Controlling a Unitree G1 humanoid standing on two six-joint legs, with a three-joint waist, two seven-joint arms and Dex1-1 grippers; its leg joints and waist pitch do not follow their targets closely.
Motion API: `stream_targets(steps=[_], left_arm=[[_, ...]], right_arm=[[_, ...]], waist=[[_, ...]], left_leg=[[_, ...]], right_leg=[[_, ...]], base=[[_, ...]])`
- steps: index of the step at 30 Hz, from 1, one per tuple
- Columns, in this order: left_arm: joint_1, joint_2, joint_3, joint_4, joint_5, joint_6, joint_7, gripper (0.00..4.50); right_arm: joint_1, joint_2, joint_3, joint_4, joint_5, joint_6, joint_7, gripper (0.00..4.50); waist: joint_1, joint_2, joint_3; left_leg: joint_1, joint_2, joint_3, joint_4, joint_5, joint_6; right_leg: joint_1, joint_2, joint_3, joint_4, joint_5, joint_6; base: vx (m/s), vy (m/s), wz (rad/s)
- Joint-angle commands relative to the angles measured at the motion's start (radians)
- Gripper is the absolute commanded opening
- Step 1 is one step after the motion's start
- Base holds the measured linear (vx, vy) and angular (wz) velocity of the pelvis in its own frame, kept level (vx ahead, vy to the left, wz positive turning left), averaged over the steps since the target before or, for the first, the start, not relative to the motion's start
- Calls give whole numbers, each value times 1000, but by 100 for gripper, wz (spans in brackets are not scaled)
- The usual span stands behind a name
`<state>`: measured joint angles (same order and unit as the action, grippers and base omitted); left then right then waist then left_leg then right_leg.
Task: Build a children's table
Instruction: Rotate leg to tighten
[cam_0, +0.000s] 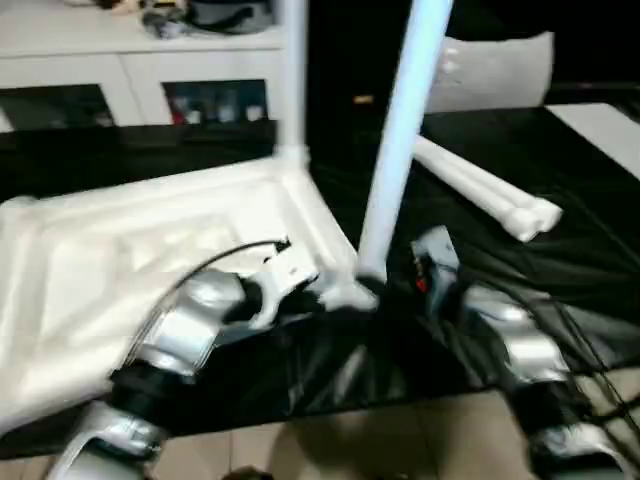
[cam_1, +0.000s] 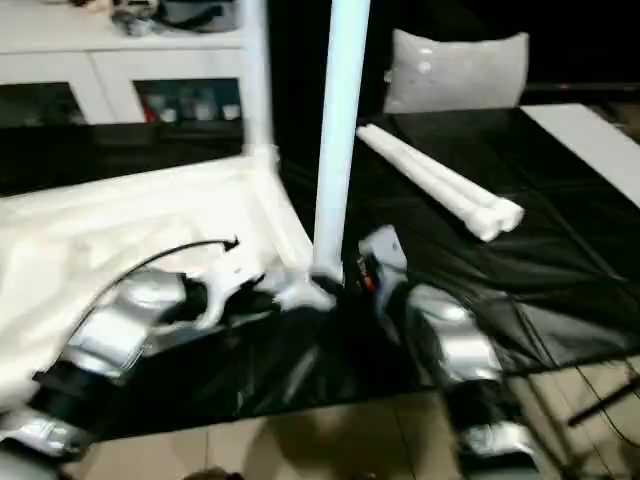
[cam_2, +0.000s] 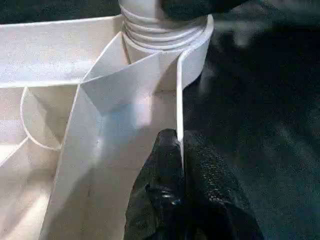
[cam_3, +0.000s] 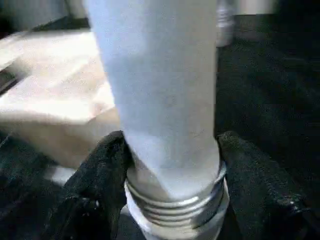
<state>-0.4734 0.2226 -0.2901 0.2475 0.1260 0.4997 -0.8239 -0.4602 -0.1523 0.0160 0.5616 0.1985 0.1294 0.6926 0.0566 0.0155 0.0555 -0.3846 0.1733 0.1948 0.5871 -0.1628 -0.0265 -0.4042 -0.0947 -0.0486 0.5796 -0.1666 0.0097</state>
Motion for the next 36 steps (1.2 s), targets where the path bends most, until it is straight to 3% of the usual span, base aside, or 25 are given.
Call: stream_targets(steps=[1,2,3,4,6,7,8,10,11,14,15,16,17,20,21,24,26,27,31,34,36], left_arm=[[-48,-96,-9,-41,-14,1,105,0],[-60,-134,-6,-33,-7,7,157,0],[-60,-134,-6,-33,-7,7,157,0],[-74,-174,-14,-30,2,3,201,0],[-80,-177,-31,-38,15,-7,200,0],[-79,-167,-38,-42,25,-16,192,0],[-79,-166,-38,-42,26,-17,191,0],[-78,-163,-39,-42,30,-21,190,0],[-78,-150,-38,-37,32,-32,187,0],[-78,-131,-37,-28,33,-49,177,0],[-78,-117,-37,-20,32,-65,166,0],[-80,-99,-39,-2,29,-91,147,0],[-80,-99,-39,-2,29,-91,147,0],[-104,-82,-41,58,31,-158,129,0],[-123,-76,-41,98,36,-192,128,0],[-181,-65,-40,217,43,-287,129,0],[-224,-62,-43,297,56,-338,137,0],[-249,-65,-42,339,62,-366,146,0],[-326,-91,-30,465,49,-480,163,0],[-358,-105,-28,516,48,-528,178,0],[-402,-137,5,594,17,-568,197,0]], right_arm=[[-43,82,40,38,-1,11,-77,254],[-69,103,16,77,-13,-7,-164,254],[-69,103,16,77,-13,-7,-164,254],[-100,119,-20,134,-28,-38,-277,254],[-106,123,-52,155,-28,-59,-317,254],[-102,125,-66,150,-26,-62,-320,303],[-101,125,-67,150,-25,-63,-320,316],[-101,127,-73,150,-24,-67,-323,332],[-94,123,-80,143,-21,-76,-321,343],[-81,113,-86,127,-20,-93,-323,365],[-68,103,-90,110,-21,-103,-329,365],[-43,84,-95,74,-26,-116,-339,376],[-43,84,-95,74,-26,-116,-339,376],[20,52,-92,-19,-24,-112,-313,407],[56,38,-90,-72,-24,-105,-299,413],[158,9,-82,-224,3,-73,-232,443],[210,3,-76,-299,19,-59,-209,448],[232,-2,-67,-332,21,-47,-204,448],[276,-15,-46,-389,12,-27,-223,448],[285,-16,-42,-402,13,-18,-228,448],[303,-10,-34,-433,8,-2,-226,448]], waist=[[2,-4,-56],[-2,4,-55],[-6,2,-55],[-5,1,-58],[-4,4,-62],[-1,4,-65],[0,3,-66],[12,2,-73],[16,10,-75],[31,6,-82],[40,11,-88],[42,14,-89],[43,13,-88],[50,12,-84],[62,13,-79],[58,13,-73],[61,11,-73],[55,10,-71],[54,6,-71],[57,5,-74],[61,-3,-76]], left_leg=[[31,47,-50,-88,-504,-45],[27,49,-47,-93,-502,-45],[29,49,-47,-92,-518,-51],[29,48,-46,-91,-511,-50],[28,45,-42,-88,-497,-41],[24,46,-40,-88,-467,-31],[21,46,-37,-88,-449,-24],[17,48,-29,-82,-352,1],[18,49,-28,-80,-331,6],[11,45,-21,-69,-222,43],[11,46,-20,-63,-156,59],[9,45,-20,-57,-108,77],[8,45,-19,-56,-99,85],[10,48,-19,-61,-141,86],[24,49,-14,-62,-187,76],[12,49,-24,-76,-247,39],[22,50,-23,-77,-295,25],[12,47,-27,-80,-302,20],[13,47,-25,-78,-304,17],[15,47,-24,-74,-288,22],[10,47,-22,-70,-251,40]], right_leg=[[20,-60,13,-101,-616,-106],[17,-56,17,-98,-570,-116],[15,-54,15,-98,-551,-125],[15,-55,18,-95,-523,-129],[14,-55,21,-96,-483,-140],[18,-54,24,-90,-430,-149],[19,-53,26,-87,-399,-155],[25,-51,30,-72,-264,-189],[26,-51,31,-67,-233,-199],[37,-50,30,-52,-107,-227],[37,-48,29,-40,-24,-239],[38,-44,26,-32,45,-252],[38,-43,25,-33,58,-255],[40,-47,23,-38,-14,-259],[31,-43,26,-53,-95,-226],[40,-47,24,-59,-195,-188],[32,-49,27,-70,-258,-157],[37,-48,25,-72,-284,-145],[30,-53,26,-76,-308,-151],[29,-54,26,-74,-285,-161],[33,-55,26,-67,-234,-176]], base=[[0,0,0],[0,0,0],[0,0,0],[0,0,0],[0,0,0],[0,0,0],[0,0,0],[25,-6,2],[59,-17,6],[61,-23,4],[61,-28,2],[51,-27,1],[0,0,0],[0,0,0],[0,0,0],[0,0,0],[0,0,0],[0,0,0],[0,0,0],[0,0,0],[0,0,0]])
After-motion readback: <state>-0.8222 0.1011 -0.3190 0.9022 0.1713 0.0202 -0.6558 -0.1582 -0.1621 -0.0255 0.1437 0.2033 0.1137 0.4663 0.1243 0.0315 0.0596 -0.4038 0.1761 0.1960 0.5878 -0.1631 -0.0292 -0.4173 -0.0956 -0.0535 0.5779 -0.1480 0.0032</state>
